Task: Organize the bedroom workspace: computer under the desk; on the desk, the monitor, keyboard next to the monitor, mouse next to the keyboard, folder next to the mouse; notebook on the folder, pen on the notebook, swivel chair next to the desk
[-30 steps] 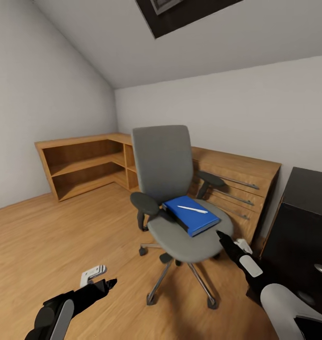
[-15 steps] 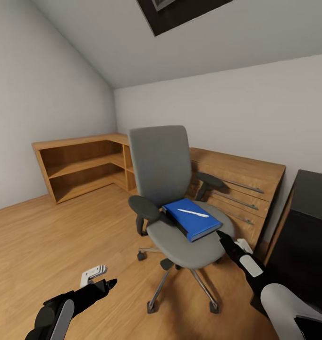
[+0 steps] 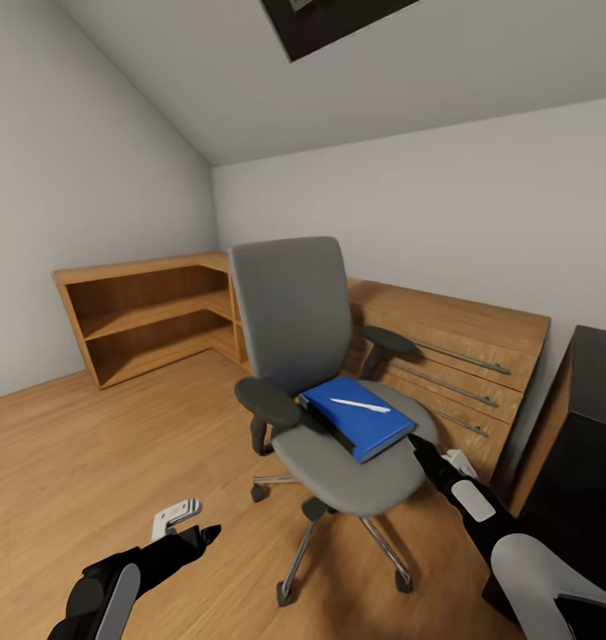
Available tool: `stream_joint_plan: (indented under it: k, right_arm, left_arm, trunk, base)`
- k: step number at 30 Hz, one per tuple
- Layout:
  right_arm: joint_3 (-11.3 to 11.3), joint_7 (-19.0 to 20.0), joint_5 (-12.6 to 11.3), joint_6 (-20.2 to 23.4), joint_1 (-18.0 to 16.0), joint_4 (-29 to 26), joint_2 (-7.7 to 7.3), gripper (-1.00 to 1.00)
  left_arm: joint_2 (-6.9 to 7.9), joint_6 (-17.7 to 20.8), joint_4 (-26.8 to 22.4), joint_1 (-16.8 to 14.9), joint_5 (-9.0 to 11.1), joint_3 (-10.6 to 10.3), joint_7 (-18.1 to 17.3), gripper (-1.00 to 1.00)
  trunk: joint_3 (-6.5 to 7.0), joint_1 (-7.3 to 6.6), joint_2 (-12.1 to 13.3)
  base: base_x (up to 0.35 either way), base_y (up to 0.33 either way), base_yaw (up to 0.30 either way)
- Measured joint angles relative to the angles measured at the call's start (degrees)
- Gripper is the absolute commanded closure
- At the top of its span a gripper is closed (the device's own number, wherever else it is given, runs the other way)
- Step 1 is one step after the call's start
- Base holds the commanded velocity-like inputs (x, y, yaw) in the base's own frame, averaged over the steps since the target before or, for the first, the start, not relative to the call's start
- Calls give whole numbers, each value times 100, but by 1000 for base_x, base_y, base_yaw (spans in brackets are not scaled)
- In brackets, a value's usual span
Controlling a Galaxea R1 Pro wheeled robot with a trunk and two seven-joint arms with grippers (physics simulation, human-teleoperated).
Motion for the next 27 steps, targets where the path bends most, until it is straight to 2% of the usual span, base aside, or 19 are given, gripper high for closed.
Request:
stream_joint_plan:
  k: [6,27]
  right_arm:
    - [2,4,-7,1,-1,-2,1,-100]
    - [7,4,-7,-4,-1,-18,-8,-100]
  left_arm:
    - [2,0,0,0,0,0,0,-100]
    - [1,-3,0,0,-5,-6,1,-100]
  trunk:
    - [0,2,0]
    - [0,5,0]
  base:
    - [56,0,0]
    - [-299,0,0]
